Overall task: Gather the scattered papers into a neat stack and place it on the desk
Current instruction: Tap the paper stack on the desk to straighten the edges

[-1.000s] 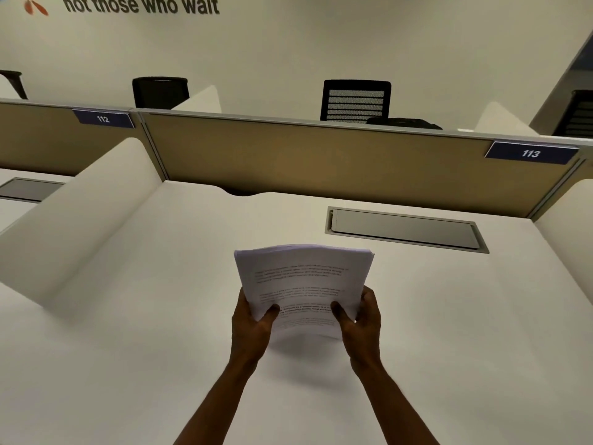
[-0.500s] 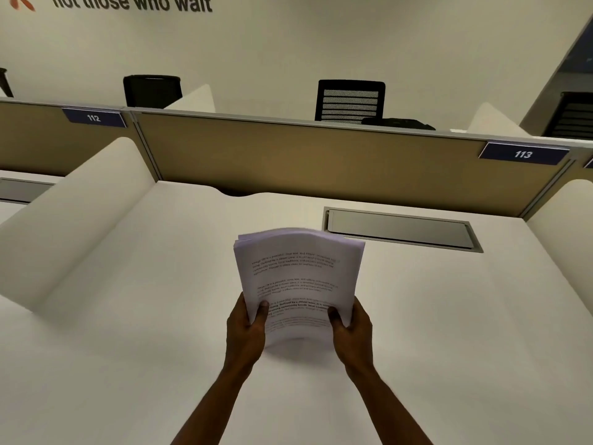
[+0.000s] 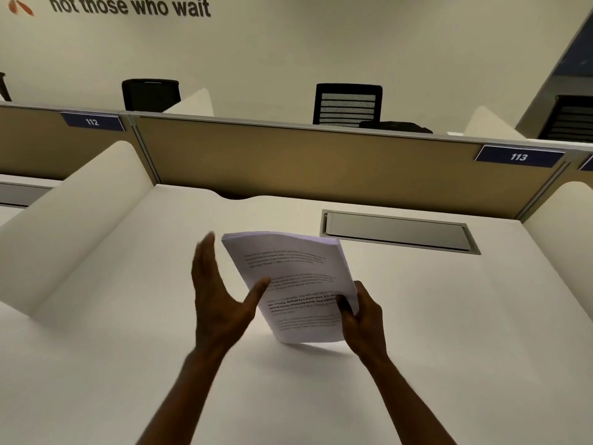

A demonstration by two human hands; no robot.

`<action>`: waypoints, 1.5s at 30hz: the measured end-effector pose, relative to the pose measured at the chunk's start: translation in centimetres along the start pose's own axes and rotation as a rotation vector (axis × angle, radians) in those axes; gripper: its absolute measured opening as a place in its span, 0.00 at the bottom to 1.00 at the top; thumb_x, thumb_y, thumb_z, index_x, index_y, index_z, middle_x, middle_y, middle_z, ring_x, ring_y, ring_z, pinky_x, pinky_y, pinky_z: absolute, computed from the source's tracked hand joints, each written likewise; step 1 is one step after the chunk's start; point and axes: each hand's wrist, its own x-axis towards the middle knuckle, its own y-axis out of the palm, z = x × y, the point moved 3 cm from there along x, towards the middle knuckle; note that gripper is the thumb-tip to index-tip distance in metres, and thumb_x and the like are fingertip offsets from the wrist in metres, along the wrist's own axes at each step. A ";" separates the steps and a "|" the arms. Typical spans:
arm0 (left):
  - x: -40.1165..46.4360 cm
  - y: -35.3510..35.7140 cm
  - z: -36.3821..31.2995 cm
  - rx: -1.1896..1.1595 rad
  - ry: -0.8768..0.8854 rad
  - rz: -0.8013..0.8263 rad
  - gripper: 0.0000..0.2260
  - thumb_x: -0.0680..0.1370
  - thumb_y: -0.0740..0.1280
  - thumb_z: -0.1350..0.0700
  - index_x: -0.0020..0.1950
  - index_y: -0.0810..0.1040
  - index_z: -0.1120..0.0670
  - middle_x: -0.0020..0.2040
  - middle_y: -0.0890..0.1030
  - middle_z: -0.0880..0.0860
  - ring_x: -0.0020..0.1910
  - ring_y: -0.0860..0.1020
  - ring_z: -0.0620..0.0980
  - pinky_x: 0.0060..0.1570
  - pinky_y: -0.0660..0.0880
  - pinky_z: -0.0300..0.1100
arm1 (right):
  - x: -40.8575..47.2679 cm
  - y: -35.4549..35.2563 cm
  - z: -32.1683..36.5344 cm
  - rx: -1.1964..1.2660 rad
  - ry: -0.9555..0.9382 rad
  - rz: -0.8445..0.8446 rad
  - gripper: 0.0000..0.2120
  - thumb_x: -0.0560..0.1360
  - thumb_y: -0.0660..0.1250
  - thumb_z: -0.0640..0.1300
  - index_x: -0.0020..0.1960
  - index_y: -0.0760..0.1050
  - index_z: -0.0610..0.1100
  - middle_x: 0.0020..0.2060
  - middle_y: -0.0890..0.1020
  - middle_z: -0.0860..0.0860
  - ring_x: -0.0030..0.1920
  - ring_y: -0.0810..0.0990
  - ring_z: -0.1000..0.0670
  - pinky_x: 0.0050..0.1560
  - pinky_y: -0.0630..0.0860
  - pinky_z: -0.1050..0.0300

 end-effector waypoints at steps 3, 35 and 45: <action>3.9 -2.0 -3.9 0.222 0.286 0.224 0.48 0.68 0.72 0.35 0.81 0.52 0.46 0.81 0.58 0.48 0.81 0.52 0.48 0.76 0.56 0.46 | 1.1 -0.9 1.5 -0.099 -0.081 0.061 0.08 0.77 0.60 0.44 0.53 0.75 0.51 0.41 0.81 0.58 0.42 0.80 0.57 0.38 0.75 0.64; -2.9 1.3 11.0 -0.488 -0.480 0.295 0.18 0.74 0.75 0.59 0.62 0.79 0.48 0.56 0.85 0.49 0.56 0.83 0.46 0.54 0.79 0.44 | -1.5 1.1 -5.1 0.339 0.362 0.023 0.23 0.73 0.74 0.38 0.65 0.74 0.48 0.54 0.83 0.52 0.54 0.84 0.50 0.49 0.84 0.53; -3.8 3.0 11.0 -0.463 -0.500 0.158 0.14 0.80 0.67 0.56 0.66 0.76 0.50 0.55 0.83 0.49 0.55 0.81 0.48 0.47 0.79 0.38 | -1.8 1.3 -4.7 0.333 0.320 -0.090 0.18 0.77 0.69 0.39 0.63 0.74 0.55 0.50 0.84 0.58 0.51 0.84 0.56 0.41 0.82 0.64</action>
